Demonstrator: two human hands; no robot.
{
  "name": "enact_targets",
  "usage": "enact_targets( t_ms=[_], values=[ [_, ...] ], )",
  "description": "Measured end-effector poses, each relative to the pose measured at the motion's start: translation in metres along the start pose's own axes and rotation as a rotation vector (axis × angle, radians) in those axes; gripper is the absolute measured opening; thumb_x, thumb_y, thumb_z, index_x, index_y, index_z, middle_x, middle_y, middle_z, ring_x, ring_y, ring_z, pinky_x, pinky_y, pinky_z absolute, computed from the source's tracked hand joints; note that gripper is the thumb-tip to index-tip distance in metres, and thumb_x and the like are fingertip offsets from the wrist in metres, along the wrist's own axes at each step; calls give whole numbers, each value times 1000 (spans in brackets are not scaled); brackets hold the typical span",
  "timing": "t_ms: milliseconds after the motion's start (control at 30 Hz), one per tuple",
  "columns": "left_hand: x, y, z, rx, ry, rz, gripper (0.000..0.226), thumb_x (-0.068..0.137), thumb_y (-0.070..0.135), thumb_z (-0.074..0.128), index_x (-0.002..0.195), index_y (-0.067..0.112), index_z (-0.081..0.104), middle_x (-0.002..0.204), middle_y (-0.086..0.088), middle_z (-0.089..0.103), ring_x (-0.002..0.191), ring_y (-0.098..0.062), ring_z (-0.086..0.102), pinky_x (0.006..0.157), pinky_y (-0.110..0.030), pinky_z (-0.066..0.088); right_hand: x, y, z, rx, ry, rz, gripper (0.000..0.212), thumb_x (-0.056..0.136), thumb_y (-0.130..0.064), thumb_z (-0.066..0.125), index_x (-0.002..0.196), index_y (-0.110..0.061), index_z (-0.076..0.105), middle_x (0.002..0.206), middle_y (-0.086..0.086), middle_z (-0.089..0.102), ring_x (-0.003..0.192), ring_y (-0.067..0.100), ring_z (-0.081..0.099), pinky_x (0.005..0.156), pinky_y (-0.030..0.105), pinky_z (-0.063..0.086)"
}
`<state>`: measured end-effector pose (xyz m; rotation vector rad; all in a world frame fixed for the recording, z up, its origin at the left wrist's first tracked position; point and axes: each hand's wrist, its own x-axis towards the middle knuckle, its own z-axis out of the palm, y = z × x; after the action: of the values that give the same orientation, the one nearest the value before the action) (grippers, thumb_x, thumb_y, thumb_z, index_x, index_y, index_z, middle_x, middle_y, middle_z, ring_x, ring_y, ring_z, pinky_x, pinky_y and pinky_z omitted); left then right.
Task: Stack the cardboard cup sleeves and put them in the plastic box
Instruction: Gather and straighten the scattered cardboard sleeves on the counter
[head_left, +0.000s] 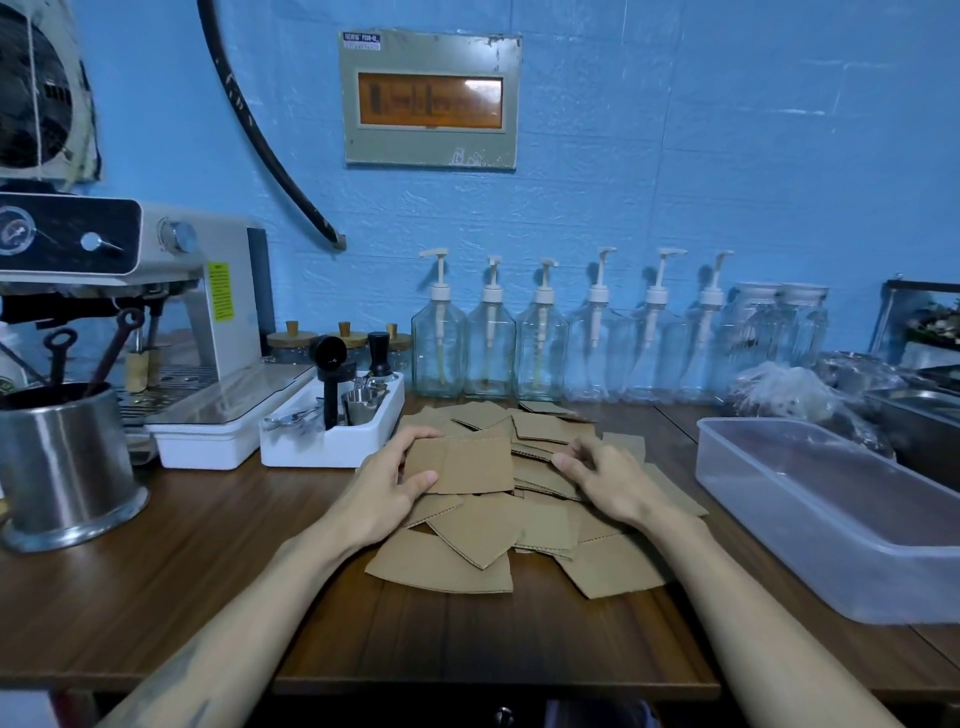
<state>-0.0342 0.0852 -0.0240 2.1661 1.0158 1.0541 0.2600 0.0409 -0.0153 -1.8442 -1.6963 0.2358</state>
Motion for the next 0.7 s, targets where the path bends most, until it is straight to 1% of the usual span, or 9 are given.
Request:
enact_targets(
  t_ms=[133, 200, 300, 433, 467, 533, 567, 600, 700],
  values=[
    [1, 0, 1, 5, 4, -3, 36, 96, 20, 62, 117, 46, 49, 110, 17, 65, 96, -22, 65, 87, -33, 54, -1, 2, -3, 105, 2, 18, 12, 92, -35, 64, 87, -27, 57, 85, -6, 65, 83, 18, 60, 87, 38, 52],
    [1, 0, 1, 13, 5, -4, 37, 96, 20, 62, 116, 47, 49, 109, 16, 65, 96, -23, 64, 88, -35, 53, -2, 0, -8, 168, -5, 28, 12, 87, -30, 72, 90, -26, 61, 91, -4, 66, 88, 16, 60, 87, 35, 50],
    [2, -2, 1, 30, 10, -11, 36, 95, 22, 63, 115, 49, 48, 108, 15, 66, 97, -24, 64, 91, -38, 52, -4, -3, -13, 144, 66, -5, 27, 77, -24, 82, 98, -26, 65, 108, -6, 62, 106, 16, 50, 90, 30, 41],
    [2, -4, 1, 48, 10, -18, 39, 95, 24, 63, 114, 53, 46, 107, 8, 68, 97, -31, 62, 92, -46, 51, -9, -13, -16, 92, 96, -74, 49, 73, -19, 84, 114, -30, 60, 115, -5, 46, 109, 14, 36, 84, 29, 30],
    [2, -3, 1, 51, 13, -18, 39, 94, 25, 63, 114, 54, 46, 106, 6, 68, 96, -32, 62, 92, -47, 51, -9, -15, -16, 110, 94, -83, 53, 74, -15, 83, 118, -30, 57, 116, -4, 44, 109, 13, 36, 83, 26, 30],
    [2, -3, 2, 52, 16, -24, 37, 94, 25, 63, 114, 52, 47, 106, 6, 68, 97, -31, 62, 92, -45, 52, -9, -19, -17, 186, 73, -83, 56, 79, -7, 78, 125, -27, 53, 117, -1, 43, 106, 12, 39, 76, 12, 33],
    [2, -2, 2, 47, 18, -27, 36, 95, 25, 63, 114, 51, 47, 106, 6, 68, 97, -30, 62, 92, -44, 52, -9, -20, -18, 225, 68, -78, 54, 82, -6, 75, 127, -25, 53, 117, 2, 44, 103, 12, 41, 74, 10, 34],
    [2, -2, 2, 46, 20, -31, 35, 95, 26, 63, 114, 50, 47, 106, 4, 68, 97, -30, 63, 92, -44, 52, -8, -20, -18, 256, 73, -70, 48, 84, -6, 72, 126, -24, 56, 115, 4, 46, 99, 13, 44, 77, 13, 35],
    [3, -4, 2, 56, 21, -41, 35, 94, 29, 63, 115, 51, 46, 105, -7, 68, 97, -30, 62, 91, -47, 52, -7, -19, -19, 313, 152, -33, 19, 90, -13, 68, 103, -27, 66, 105, 3, 57, 92, 14, 52, 84, 24, 37]
  ],
)
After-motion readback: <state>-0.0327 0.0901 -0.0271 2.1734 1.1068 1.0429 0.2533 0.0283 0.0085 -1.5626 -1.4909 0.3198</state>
